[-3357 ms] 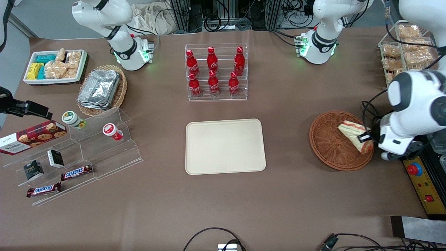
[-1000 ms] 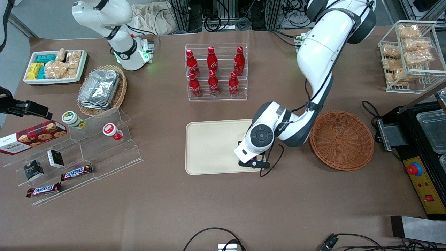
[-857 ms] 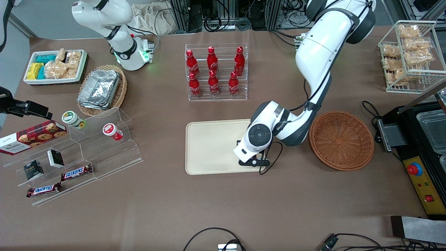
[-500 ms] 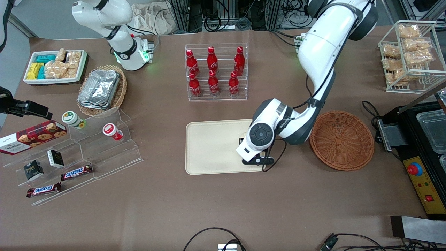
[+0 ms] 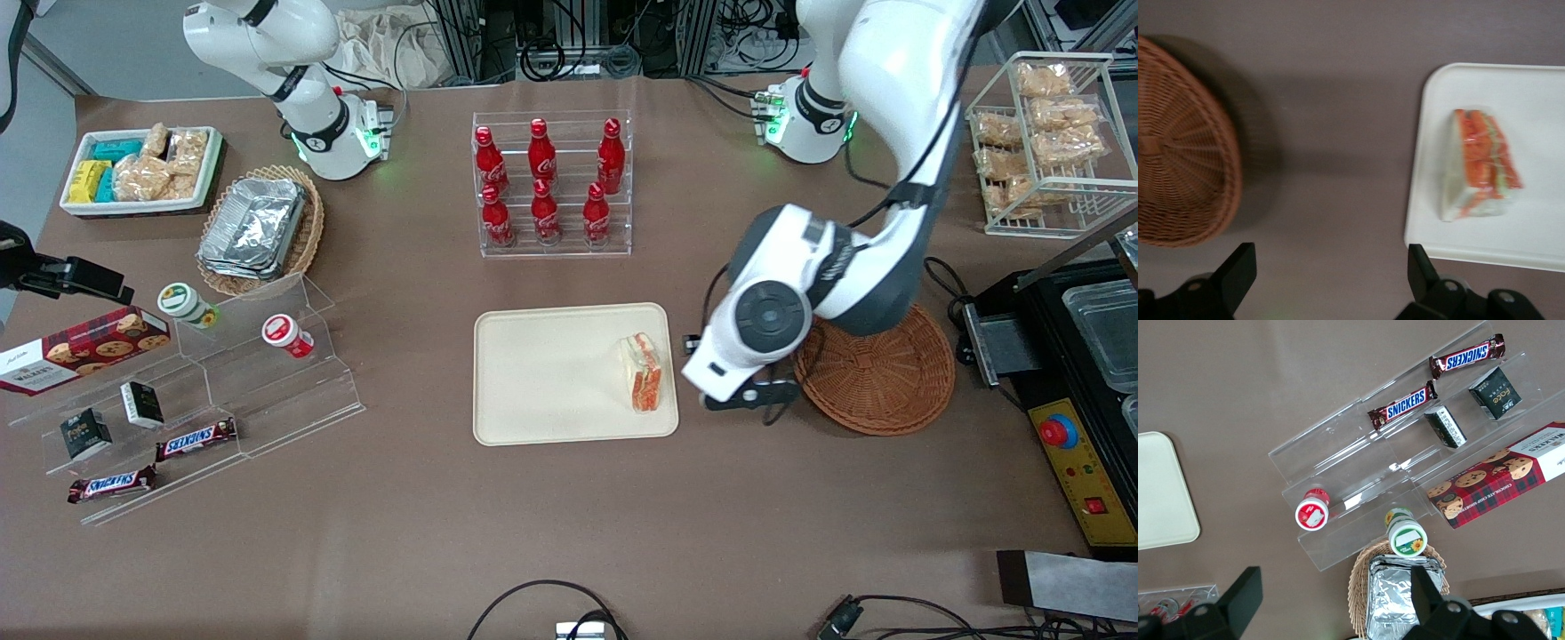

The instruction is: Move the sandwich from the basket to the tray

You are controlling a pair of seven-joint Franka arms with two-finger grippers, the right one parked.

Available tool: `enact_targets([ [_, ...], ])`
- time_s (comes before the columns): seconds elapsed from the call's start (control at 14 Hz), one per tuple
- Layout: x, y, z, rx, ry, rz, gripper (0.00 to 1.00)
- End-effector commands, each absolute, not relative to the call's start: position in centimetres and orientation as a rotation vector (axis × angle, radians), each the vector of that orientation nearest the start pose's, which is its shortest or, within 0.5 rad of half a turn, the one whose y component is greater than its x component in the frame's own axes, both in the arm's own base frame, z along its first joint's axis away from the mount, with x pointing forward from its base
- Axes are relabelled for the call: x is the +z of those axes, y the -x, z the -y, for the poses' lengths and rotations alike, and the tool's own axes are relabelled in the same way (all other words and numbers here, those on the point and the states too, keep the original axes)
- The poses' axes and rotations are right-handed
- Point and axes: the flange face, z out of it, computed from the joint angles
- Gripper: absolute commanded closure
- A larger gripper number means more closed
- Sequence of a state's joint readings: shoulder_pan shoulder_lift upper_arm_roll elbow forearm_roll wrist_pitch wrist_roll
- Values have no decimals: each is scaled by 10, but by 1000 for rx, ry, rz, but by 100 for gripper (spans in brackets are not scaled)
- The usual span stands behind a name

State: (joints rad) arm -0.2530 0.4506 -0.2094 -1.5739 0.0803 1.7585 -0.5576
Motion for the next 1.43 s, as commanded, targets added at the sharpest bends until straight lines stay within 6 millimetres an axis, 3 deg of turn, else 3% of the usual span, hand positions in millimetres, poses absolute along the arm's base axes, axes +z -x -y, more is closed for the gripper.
enact_targets([
  [0.0,377,-555,196,238,3032,67,0],
  [0.14,394,-550,162,194,3035,124,0],
  [0.43,450,-553,92,206,3034,173,0],
  [0.71,535,-569,55,155,3048,242,0],
  [0.93,582,-578,35,173,3055,301,0],
  [1.07,588,-577,34,169,3062,261,0],
  [1.14,589,-577,33,168,3075,161,0],
  [1.21,588,-578,25,176,3088,85,0],
  [1.36,582,-581,-7,202,3171,94,0],
])
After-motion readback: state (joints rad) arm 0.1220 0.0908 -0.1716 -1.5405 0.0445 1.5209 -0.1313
